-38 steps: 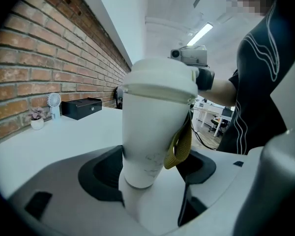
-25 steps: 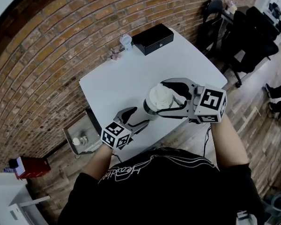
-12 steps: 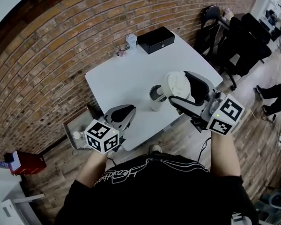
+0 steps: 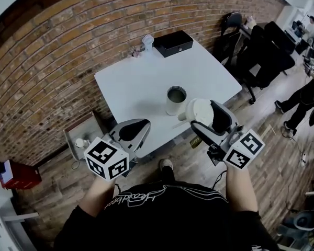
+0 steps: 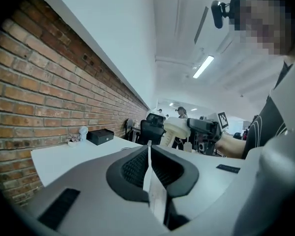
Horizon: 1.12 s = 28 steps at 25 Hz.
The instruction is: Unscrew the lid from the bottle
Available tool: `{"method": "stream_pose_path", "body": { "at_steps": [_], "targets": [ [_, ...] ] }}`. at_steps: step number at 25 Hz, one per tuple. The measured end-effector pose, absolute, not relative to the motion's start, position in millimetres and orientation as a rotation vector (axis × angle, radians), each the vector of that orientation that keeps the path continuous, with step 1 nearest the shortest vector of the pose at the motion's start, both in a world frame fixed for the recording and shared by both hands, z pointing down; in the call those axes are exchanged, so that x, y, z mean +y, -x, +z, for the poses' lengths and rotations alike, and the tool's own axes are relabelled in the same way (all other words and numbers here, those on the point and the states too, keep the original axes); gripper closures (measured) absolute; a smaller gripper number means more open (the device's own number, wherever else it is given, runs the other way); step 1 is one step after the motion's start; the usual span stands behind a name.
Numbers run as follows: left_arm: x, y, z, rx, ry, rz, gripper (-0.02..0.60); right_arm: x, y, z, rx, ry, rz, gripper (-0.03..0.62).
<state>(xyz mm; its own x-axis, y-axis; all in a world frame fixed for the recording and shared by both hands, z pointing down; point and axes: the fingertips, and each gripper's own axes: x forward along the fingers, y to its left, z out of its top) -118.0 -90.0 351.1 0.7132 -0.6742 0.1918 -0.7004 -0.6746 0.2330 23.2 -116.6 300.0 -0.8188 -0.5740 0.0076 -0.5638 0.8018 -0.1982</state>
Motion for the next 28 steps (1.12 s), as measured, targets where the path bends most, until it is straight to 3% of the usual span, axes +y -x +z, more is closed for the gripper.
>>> {"method": "stream_pose_path", "body": {
  "at_steps": [28],
  "targets": [
    [-17, 106, 355, -1.002, -2.674, 0.177, 0.54, -29, -19, 333, 2.911, 1.021, -0.382, 0.209]
  ]
}}
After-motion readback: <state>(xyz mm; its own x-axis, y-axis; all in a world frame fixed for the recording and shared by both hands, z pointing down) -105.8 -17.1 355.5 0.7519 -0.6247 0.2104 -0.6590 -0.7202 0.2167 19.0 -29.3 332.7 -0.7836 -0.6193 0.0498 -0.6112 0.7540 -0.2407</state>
